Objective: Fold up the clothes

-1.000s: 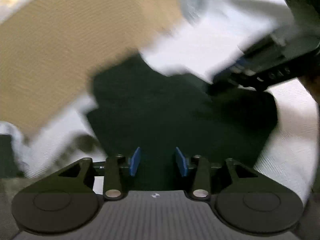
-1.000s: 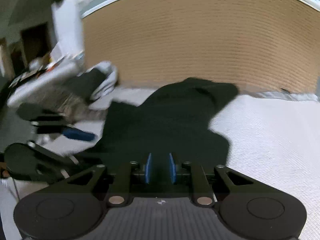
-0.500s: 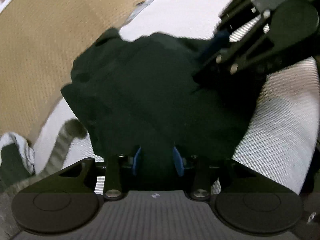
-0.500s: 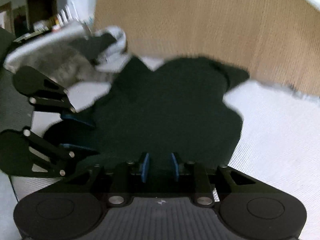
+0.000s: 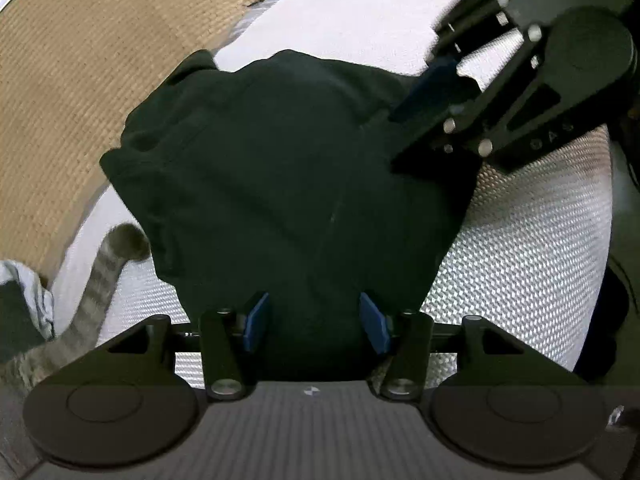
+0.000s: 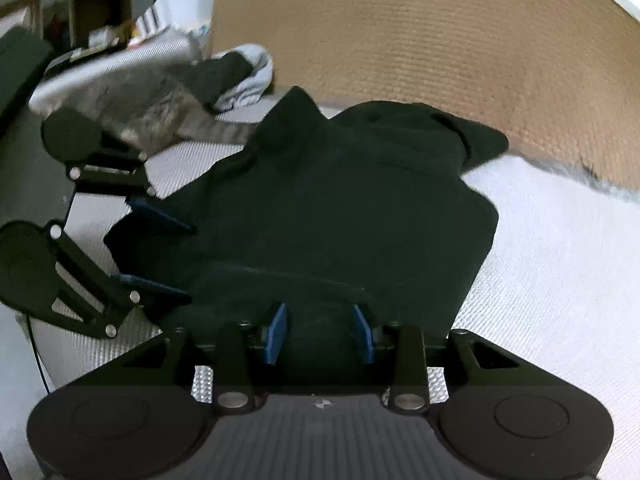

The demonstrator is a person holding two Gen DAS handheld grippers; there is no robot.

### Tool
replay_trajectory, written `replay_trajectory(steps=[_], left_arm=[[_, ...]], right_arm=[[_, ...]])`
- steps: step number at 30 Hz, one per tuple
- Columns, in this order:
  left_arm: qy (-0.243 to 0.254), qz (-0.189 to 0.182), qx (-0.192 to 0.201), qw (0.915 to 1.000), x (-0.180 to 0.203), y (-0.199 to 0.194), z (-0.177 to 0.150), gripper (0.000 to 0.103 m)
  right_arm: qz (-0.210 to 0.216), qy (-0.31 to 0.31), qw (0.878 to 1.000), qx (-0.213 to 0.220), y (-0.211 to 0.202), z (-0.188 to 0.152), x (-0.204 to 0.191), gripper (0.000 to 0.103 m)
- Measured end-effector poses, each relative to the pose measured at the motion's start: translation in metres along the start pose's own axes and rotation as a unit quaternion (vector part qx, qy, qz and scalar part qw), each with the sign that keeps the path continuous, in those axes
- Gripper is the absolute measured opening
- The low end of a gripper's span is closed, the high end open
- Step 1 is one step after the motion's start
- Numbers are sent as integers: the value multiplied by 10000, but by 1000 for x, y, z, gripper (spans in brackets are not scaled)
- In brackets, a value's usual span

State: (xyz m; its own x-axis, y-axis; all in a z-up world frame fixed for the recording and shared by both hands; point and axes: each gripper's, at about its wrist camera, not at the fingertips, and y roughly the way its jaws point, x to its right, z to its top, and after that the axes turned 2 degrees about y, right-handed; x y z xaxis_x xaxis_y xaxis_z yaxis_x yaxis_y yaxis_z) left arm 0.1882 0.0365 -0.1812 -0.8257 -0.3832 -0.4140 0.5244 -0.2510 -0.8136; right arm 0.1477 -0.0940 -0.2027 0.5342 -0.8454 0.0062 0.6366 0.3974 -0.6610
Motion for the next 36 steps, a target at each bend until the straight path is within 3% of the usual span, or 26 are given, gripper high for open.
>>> replay_trajectory(steps=[2,5,7,9,12,15,18,22,24,26,31,36], left_arm=[[31,-31,9,10000,-3,-4,4,54],[2,-84,201,9998,-6,-11,7,55],[-151,-274,348,9989,-12,-13,8,56],[-228,-285,176,9992,-10,-6,6,56],[-5,-96,75,9999,2,5,3,58],[-183,-166,42,9997,-4,8,6,58],[-255,-201,-9,9995,-4,5,4,58],[-412,-199,-133,9989,-2,2,4,58],[-412,-182,-168,9988,0,1,4,58],[-413,-168,-189,9988,1,2,4,58],[-396,-98,-193,9990,4,-1,2,59],[-403,-68,-201,9990,6,0,4,59]], right_arm=[[-38,-88,9998,179,-14,5,-5,40],[232,-20,9978,617,-31,6,-8,41],[176,-198,9984,498,-28,1,-13,44],[-91,-425,9990,77,-8,-8,-20,45],[-72,-168,9994,301,1,-22,-15,47],[-79,-235,9996,102,-2,-11,-17,47],[-82,-448,9990,47,-10,-3,-23,47],[8,-703,9971,294,-32,-7,-28,47],[-7,-949,9950,311,-40,-11,-31,52],[-154,-1355,9904,204,-40,-15,-35,57],[-568,-2420,9686,97,-34,-38,-52,60],[-915,-3458,9337,142,-16,-56,-76,67]])
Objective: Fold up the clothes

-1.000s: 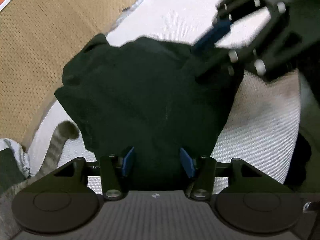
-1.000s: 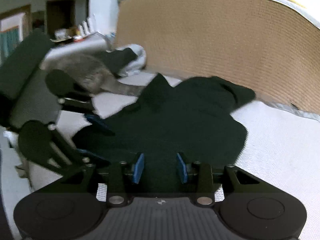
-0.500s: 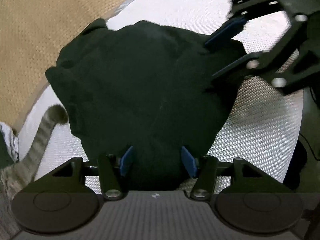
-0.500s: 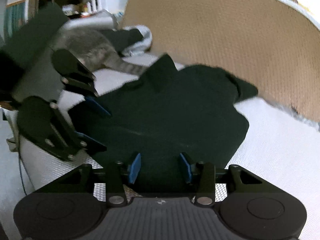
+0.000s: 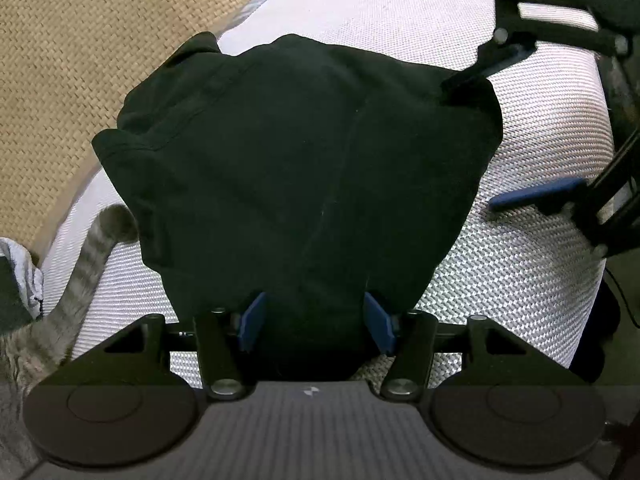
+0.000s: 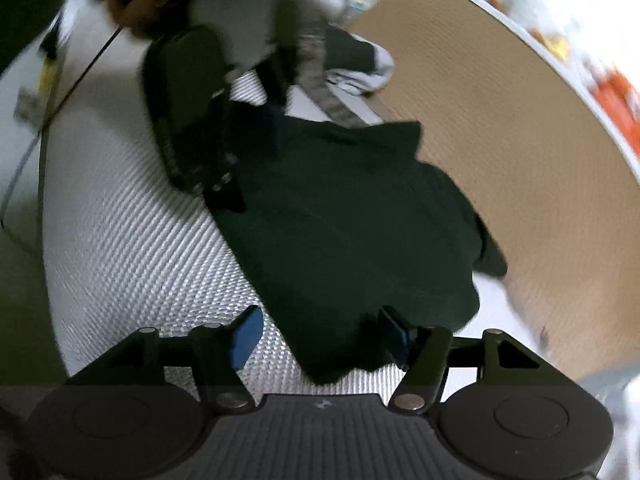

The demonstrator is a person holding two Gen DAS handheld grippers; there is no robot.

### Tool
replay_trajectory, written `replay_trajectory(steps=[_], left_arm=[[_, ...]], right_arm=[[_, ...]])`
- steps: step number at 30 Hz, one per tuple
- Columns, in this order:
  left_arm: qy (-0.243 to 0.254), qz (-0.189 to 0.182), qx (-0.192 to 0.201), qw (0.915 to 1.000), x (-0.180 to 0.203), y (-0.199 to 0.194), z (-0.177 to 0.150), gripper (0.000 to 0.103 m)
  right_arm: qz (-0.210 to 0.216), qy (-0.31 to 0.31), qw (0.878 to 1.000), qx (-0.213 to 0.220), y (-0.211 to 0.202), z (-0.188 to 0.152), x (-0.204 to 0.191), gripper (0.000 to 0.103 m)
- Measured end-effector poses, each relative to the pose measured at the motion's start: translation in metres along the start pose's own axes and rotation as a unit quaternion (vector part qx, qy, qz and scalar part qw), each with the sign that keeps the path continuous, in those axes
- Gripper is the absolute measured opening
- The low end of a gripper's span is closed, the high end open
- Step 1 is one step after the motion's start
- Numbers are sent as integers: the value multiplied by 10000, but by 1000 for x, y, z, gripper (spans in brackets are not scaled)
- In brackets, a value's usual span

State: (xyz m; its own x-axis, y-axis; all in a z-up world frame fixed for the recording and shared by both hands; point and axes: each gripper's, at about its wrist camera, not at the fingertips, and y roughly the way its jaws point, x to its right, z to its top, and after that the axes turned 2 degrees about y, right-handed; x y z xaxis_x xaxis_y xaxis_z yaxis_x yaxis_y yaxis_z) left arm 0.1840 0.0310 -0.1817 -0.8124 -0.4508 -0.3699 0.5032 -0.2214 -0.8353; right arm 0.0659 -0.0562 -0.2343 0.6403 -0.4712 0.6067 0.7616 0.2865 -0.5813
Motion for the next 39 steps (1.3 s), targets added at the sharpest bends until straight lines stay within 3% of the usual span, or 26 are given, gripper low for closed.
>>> replay_trajectory(steps=[4,10,14,16,18,21,24,27,28,31,39], left_arm=[[17,10,-10,10000,0,1,1,59],[-9,27,39,10000,1,0,-1,59],[306,146,52,9994,8,-4,1,59],[740,223,37,9970,14,-9,4,59],[1110,249,53,9935,19,-14,4,61],[1393,50,221,9900,22,-24,2,77],[1481,-87,405,9881,24,-29,0,83],[1735,478,361,9830,30,-21,1,86],[1833,664,317,9803,32,-16,1,93],[1869,721,335,9792,33,-9,4,97],[2121,879,426,9723,45,-10,7,97]], right_arm=[[-434,-554,9975,31,23,5,-14,68],[-382,-779,9962,-56,48,20,-6,74],[-447,-1079,9932,-4,55,24,-5,79],[-377,-1131,9929,-4,59,25,-4,75],[-255,-1135,9932,-13,61,25,-2,62],[-231,-1386,9901,-31,63,26,-8,50],[-206,-1358,9905,-76,65,28,-6,48],[-116,-1216,9925,-83,65,28,0,44],[-103,-1132,9935,-79,64,28,1,42],[-145,-1000,9949,-8,63,27,1,37],[-141,-545,9984,61,56,26,13,33]])
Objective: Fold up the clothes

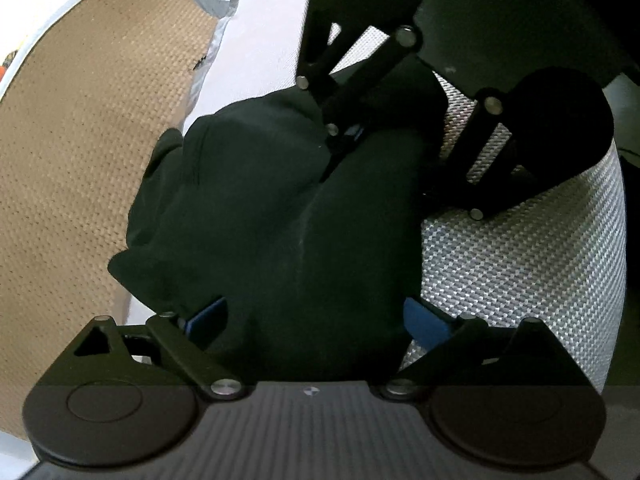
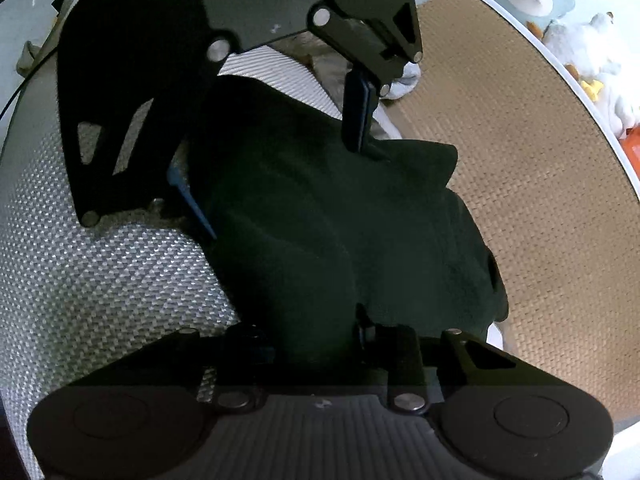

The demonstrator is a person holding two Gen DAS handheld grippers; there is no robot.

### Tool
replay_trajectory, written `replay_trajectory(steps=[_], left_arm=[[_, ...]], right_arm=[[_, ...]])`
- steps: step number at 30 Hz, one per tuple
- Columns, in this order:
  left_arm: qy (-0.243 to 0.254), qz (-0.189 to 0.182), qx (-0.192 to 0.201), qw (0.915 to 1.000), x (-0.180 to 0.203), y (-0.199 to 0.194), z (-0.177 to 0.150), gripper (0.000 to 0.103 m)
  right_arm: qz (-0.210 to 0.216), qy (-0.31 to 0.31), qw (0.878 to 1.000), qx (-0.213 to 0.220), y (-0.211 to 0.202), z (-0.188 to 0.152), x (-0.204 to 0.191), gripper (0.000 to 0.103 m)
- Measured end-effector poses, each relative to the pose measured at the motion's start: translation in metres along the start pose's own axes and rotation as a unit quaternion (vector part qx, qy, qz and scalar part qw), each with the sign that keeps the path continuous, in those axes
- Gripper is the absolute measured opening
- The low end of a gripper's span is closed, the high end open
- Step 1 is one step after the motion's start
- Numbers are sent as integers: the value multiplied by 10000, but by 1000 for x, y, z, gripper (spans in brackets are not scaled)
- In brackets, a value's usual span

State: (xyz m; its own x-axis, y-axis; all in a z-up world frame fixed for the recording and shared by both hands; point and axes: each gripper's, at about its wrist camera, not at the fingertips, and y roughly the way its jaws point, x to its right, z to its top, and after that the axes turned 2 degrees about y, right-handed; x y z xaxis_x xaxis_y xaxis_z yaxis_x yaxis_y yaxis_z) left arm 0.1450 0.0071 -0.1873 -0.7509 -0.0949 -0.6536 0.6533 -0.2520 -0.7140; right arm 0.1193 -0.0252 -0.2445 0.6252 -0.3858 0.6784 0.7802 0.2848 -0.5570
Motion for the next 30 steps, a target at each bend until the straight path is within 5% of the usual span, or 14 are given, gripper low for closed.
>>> replay_trajectory(steps=[4,15,23,30], left_arm=[[75,-373,190,9991,1,-5,5,83],[472,-401,289,9977,3,-10,20,84],[708,-473,319,9959,4,-25,28,43],[750,-868,432,9925,12,-58,39,31]], right_arm=[[-7,100,9999,44,-5,-6,7,32],[-25,668,9976,160,-40,-18,39,31],[184,441,9988,69,-59,-33,29,31],[414,357,9985,-29,-95,-47,14,31]])
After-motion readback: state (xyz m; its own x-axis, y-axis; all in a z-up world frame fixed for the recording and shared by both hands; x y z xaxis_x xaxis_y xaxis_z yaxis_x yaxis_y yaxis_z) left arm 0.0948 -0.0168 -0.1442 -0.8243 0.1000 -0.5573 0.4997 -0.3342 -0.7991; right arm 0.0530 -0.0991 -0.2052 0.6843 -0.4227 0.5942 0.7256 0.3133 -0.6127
